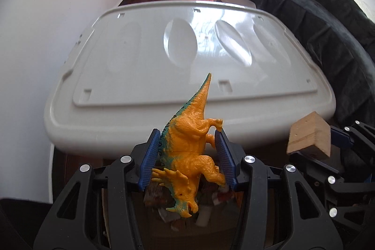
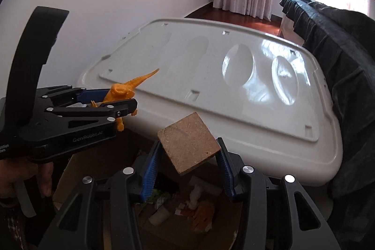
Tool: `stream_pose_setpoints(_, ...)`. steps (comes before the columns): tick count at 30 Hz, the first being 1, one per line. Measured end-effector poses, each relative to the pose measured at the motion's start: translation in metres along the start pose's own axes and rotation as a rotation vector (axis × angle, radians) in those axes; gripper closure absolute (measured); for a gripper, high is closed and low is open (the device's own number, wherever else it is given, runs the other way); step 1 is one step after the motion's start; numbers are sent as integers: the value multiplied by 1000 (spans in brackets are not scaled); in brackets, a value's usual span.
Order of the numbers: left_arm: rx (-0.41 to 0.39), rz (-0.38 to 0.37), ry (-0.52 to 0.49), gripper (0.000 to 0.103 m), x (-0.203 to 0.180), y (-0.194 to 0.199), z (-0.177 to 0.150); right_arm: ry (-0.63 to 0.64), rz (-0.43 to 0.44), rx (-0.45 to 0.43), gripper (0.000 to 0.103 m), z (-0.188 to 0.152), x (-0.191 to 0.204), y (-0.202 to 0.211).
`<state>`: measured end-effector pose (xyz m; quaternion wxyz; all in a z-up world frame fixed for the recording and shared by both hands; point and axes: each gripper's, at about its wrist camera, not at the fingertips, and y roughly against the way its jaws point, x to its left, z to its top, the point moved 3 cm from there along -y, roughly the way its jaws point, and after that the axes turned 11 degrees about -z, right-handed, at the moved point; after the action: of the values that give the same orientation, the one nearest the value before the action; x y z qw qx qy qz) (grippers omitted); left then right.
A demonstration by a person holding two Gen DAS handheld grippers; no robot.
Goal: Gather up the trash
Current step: 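Lower the dinosaur and block over the box and release both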
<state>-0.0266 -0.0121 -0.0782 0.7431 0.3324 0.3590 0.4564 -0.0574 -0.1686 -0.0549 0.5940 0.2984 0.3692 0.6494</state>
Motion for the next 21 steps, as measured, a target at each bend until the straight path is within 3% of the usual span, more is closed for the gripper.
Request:
stream_pose_setpoints(6, 51, 11, 43, 56, 15, -3, -37, -21, -10, 66, 57, -29, 13, -13)
stream_pose_setpoints(15, 58, 25, 55, 55, 15, -5, -38, -3, -64, 81, 57, -37, 16, -19)
stream_pose_setpoints(17, 61, 21, 59, 55, 14, -5, -37, -10, -78, 83, 43, -38, 15, -20)
stream_pose_setpoints(20, 42, 17, 60, 53, 11, -2, -34, -21, -91, 73, 32, -38, 12, -19)
stream_pose_setpoints(21, 31, 19, 56, 46, 10, 0, -33, -24, -90, 64, 29, -37, 11, -18)
